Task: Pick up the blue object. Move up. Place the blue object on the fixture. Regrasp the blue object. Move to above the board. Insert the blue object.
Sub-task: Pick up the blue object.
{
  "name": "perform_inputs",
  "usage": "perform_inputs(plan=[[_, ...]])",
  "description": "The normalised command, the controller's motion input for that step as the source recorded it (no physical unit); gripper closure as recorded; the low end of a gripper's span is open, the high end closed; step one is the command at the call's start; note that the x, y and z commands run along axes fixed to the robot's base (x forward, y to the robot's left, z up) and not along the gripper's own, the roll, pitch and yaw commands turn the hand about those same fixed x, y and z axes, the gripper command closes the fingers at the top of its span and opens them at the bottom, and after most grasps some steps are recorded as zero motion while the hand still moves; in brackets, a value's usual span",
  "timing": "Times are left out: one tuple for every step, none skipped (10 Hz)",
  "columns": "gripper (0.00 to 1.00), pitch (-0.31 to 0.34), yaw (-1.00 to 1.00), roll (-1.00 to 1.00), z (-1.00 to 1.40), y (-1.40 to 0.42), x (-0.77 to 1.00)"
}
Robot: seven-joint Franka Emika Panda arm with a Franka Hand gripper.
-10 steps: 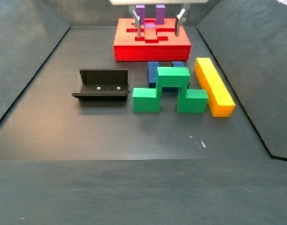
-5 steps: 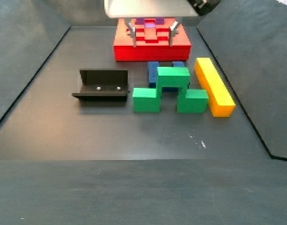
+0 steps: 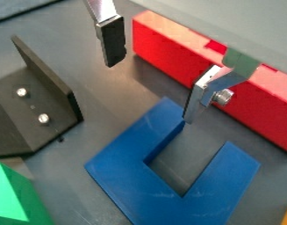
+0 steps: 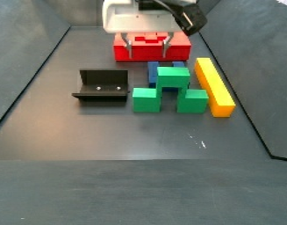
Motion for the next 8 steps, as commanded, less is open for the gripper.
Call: perform_inputs(plan=[[0.0, -0.026, 0.09, 0.23, -0.38, -0.1, -0.02], [0.0, -0.034, 0.08, 0.34, -0.33, -0.21, 0.0], [0.0, -0.047, 0.07, 0.41, -0.32, -0.23, 0.0], [0.0, -0.046, 0.06, 0.4, -0.3, -0.23, 0.0], [0.0, -0.027, 0.05, 0.35, -0.28, -0.15, 0.0], [0.0, 0.0, 0.0, 0.31, -0.17, 0.0, 0.01], [0.0, 0.0, 0.0, 0.21, -0.03, 0.04, 0.0], [0.0, 0.0, 0.0, 0.08, 0.0, 0.13, 0.0]])
